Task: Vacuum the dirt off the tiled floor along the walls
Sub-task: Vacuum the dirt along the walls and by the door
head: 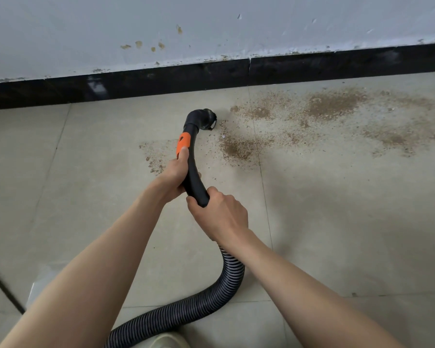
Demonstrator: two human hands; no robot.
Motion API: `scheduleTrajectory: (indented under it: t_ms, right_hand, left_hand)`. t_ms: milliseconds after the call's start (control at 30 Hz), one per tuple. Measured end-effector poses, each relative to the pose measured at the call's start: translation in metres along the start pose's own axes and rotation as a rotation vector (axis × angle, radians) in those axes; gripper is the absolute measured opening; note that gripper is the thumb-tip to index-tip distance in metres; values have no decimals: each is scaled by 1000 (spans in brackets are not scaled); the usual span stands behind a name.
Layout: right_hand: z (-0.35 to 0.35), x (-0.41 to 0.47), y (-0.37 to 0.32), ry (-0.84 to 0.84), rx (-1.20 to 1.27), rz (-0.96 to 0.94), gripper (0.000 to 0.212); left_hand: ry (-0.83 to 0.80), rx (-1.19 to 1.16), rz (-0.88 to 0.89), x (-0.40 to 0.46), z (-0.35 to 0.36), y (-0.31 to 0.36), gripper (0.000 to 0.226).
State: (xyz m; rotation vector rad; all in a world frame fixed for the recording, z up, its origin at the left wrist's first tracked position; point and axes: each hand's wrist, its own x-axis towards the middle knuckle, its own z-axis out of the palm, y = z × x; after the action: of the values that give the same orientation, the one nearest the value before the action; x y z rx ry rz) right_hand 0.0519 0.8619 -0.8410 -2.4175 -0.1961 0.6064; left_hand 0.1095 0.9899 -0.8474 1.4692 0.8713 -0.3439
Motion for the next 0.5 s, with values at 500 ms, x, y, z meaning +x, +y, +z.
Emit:
scheduleTrajectory:
  t_ms: [500]
  right_hand:
    - [-51,33,17,-23,58,20,38]
  left_hand:
    - [4,-34,12,14,42,36,48]
